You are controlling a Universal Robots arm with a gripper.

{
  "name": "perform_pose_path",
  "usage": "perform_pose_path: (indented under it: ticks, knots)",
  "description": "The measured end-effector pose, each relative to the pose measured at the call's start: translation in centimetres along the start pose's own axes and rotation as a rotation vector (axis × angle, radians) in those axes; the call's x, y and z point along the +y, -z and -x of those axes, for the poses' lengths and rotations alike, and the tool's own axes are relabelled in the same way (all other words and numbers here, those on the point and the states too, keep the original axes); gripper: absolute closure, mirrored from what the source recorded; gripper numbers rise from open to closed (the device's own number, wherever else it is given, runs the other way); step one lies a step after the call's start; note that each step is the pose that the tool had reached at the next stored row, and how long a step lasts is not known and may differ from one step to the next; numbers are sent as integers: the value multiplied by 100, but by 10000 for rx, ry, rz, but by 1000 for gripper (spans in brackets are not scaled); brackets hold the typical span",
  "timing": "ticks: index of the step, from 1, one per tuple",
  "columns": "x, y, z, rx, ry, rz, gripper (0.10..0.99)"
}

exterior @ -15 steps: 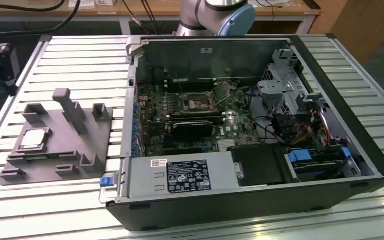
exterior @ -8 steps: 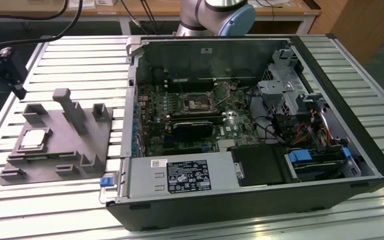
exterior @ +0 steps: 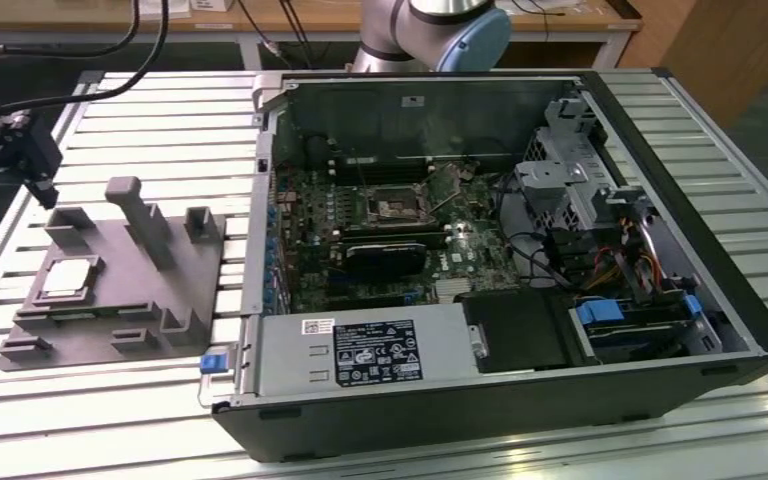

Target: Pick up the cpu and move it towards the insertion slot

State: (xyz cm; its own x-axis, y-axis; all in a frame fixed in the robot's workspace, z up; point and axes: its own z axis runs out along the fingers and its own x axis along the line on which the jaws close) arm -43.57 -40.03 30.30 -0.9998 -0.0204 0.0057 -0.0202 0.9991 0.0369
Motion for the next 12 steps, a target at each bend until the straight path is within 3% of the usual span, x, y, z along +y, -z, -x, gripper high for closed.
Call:
perform_pose_path:
  ticks: [12]
  knots:
    - [-7,-194,-3,2,0,-1,322]
